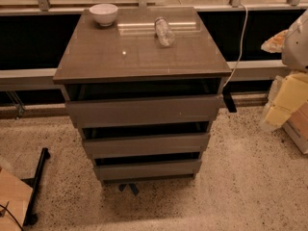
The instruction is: Open middle drawer
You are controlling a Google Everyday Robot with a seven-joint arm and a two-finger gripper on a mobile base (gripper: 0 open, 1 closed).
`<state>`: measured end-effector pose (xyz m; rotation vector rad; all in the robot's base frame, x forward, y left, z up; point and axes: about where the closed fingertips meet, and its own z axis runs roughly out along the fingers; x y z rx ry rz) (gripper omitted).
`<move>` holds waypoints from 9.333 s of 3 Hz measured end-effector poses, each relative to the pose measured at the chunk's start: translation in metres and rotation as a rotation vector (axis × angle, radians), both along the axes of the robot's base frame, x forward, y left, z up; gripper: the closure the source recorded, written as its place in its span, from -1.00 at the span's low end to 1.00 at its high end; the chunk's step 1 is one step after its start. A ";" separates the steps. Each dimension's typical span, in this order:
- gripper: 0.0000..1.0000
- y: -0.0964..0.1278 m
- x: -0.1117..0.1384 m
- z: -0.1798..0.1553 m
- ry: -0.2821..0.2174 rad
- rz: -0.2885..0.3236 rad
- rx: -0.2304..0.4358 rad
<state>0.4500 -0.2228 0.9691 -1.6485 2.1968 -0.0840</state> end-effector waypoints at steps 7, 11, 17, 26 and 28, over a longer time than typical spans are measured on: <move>-1.00 0.087 0.072 -0.210 0.061 0.009 0.368; -1.00 0.059 0.129 -0.340 0.158 -0.050 0.552; -1.00 0.046 0.193 -0.450 0.189 -0.209 0.665; 0.63 0.071 0.221 -0.507 0.289 -0.224 0.753; -0.46 0.078 0.204 -0.509 0.326 -0.192 0.710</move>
Offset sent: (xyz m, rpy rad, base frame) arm 0.0422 0.0652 -0.1269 0.2936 0.0489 0.0238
